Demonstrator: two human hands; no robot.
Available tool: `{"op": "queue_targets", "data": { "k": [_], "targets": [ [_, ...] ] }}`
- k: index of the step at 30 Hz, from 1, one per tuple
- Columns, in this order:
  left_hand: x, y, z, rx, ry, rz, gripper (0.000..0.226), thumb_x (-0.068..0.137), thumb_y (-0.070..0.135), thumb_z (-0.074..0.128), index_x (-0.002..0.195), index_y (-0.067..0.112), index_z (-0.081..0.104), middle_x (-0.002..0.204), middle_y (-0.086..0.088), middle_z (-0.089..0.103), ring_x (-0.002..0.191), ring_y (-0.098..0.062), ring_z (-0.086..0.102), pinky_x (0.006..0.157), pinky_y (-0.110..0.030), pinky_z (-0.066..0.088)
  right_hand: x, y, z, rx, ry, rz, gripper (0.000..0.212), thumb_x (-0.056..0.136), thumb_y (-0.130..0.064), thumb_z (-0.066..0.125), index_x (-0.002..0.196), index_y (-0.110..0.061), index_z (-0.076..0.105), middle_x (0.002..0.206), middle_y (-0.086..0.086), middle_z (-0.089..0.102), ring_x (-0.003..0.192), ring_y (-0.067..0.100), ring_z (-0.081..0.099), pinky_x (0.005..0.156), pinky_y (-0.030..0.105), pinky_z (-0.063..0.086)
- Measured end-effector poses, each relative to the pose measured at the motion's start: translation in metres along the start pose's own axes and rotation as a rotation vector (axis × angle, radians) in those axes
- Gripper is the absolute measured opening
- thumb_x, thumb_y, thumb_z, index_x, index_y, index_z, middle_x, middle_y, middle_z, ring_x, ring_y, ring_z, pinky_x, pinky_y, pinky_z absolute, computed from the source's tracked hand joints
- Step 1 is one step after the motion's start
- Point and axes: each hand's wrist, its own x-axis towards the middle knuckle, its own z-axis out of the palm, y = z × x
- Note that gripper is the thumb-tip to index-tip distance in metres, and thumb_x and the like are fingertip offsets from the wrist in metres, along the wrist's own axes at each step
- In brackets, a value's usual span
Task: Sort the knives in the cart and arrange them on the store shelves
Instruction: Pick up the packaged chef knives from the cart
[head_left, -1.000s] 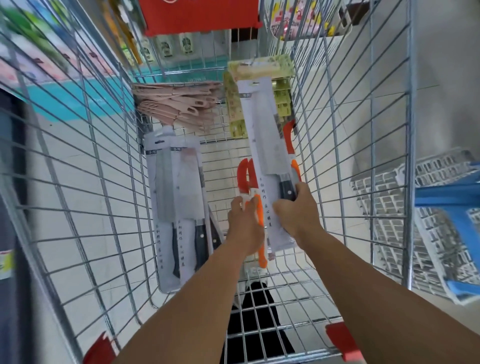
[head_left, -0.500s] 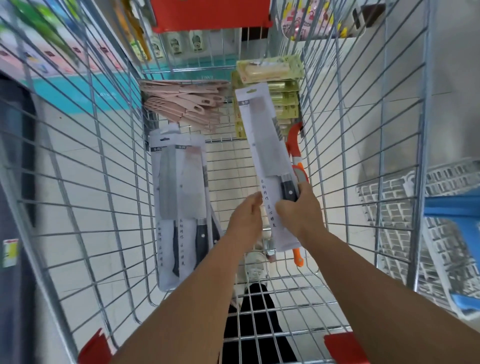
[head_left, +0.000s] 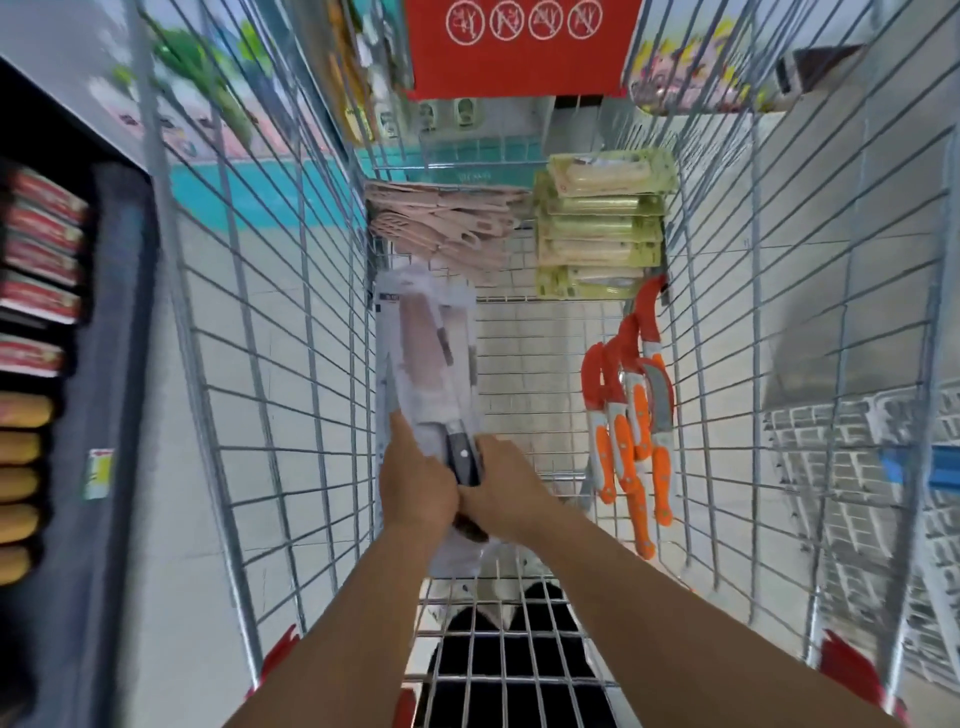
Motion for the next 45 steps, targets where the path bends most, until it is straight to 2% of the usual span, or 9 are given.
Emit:
{"op": "queue_targets", "data": {
  "k": [5, 8, 12, 19, 23, 28, 32, 39, 45],
  "targets": [
    [0.006, -0.012, -0.007, 0.16, -0.05, -0.049, 0.079, 0.089, -0.009, 0.038, 0.153, 0.025, 0.006, 0.139, -0.013, 0.04, 0.117, -0.028, 0.049, 0.087, -0.03, 0.043, -0.004, -0.001, 0.006, -0.146, -0.069, -0.081, 0.023, 0.085, -0.025, 0.059, 0.07, -0.021, 0.043, 0.077, 0.004, 0.05, 0.081, 0.023, 0.045, 0.071, 0.035, 0.043],
    [0.009, -0.019, -0.008, 0.2, -0.1, -0.044, 0.083, 0.088, -0.005, 0.045, 0.152, 0.025, 0.002, 0.139, -0.012, 0.038, 0.119, -0.027, 0.048, 0.092, -0.031, 0.044, 0.003, 0.001, 0.008, -0.201, -0.021, -0.029, 0.006, 0.09, -0.019, 0.048, 0.092, -0.013, 0.049, 0.103, 0.016, 0.053, 0.096, 0.03, 0.051, 0.088, 0.042, 0.047],
    [0.008, -0.027, -0.003, 0.176, -0.069, -0.045, 0.074, 0.088, -0.003, 0.046, 0.15, 0.024, 0.013, 0.128, -0.014, 0.048, 0.111, -0.029, 0.053, 0.087, -0.034, 0.046, 0.008, 0.0, 0.011, -0.198, 0.089, 0.138, 0.052, 0.091, -0.017, 0.048, 0.14, -0.01, 0.031, 0.135, 0.017, 0.037, 0.124, 0.033, 0.04, 0.104, 0.039, 0.036],
    [0.014, -0.034, 0.002, 0.19, -0.058, -0.086, 0.051, 0.096, 0.024, 0.048, 0.143, 0.014, 0.032, 0.128, -0.015, 0.051, 0.116, -0.032, 0.05, 0.093, -0.038, 0.043, 0.019, -0.007, 0.018, 0.087, 0.178, 0.303, 0.038, 0.095, -0.018, 0.043, 0.131, -0.007, 0.045, 0.126, 0.015, 0.052, 0.108, 0.031, 0.056, 0.092, 0.043, 0.05],
    [0.017, -0.034, 0.006, 0.208, -0.07, -0.114, 0.072, 0.087, 0.051, 0.056, 0.142, 0.011, 0.033, 0.127, -0.016, 0.053, 0.117, -0.035, 0.05, 0.098, -0.045, 0.044, 0.022, -0.008, 0.017, 0.257, 0.19, 0.375, 0.037, 0.091, -0.018, 0.052, 0.127, -0.011, 0.046, 0.114, 0.01, 0.056, 0.099, 0.028, 0.059, 0.083, 0.04, 0.054],
    [0.02, -0.038, 0.006, 0.23, -0.081, -0.116, 0.082, 0.08, 0.051, 0.067, 0.142, 0.01, 0.032, 0.128, -0.016, 0.052, 0.116, -0.034, 0.052, 0.097, -0.045, 0.046, 0.023, -0.005, 0.013, 0.443, 0.21, 0.4, 0.02, 0.087, -0.016, 0.058, 0.105, -0.007, 0.055, 0.099, 0.013, 0.064, 0.079, 0.024, 0.061, 0.061, 0.03, 0.048],
    [0.021, -0.038, 0.006, 0.18, -0.103, -0.131, 0.088, 0.076, 0.057, 0.065, 0.143, 0.011, 0.03, 0.132, -0.015, 0.05, 0.118, -0.034, 0.051, 0.097, -0.045, 0.046, 0.021, -0.01, 0.013, 0.584, 0.241, 0.372, 0.022, 0.085, -0.016, 0.064, 0.073, -0.012, 0.046, 0.075, 0.008, 0.055, 0.067, 0.02, 0.055, 0.068, 0.038, 0.053],
    [0.008, -0.026, -0.007, 0.095, -0.071, -0.162, 0.079, 0.083, 0.045, 0.064, 0.146, 0.02, 0.023, 0.127, -0.016, 0.047, 0.103, -0.03, 0.056, 0.072, -0.033, 0.047, 0.009, -0.024, 0.018, 0.554, 0.229, 0.261, 0.021, 0.089, -0.021, 0.056, 0.106, -0.008, 0.058, 0.1, 0.014, 0.066, 0.09, 0.028, 0.065, 0.083, 0.046, 0.056],
    [-0.019, -0.009, -0.026, 0.009, -0.085, -0.069, 0.065, 0.084, 0.042, 0.063, 0.141, 0.038, 0.032, 0.124, -0.012, 0.051, 0.093, -0.023, 0.058, 0.081, -0.031, 0.052, -0.023, -0.032, 0.002, 0.561, 0.222, 0.23, 0.022, 0.095, -0.022, 0.045, 0.11, -0.011, 0.057, 0.098, 0.009, 0.064, 0.085, 0.022, 0.064, 0.07, 0.035, 0.056]
  ]
}}
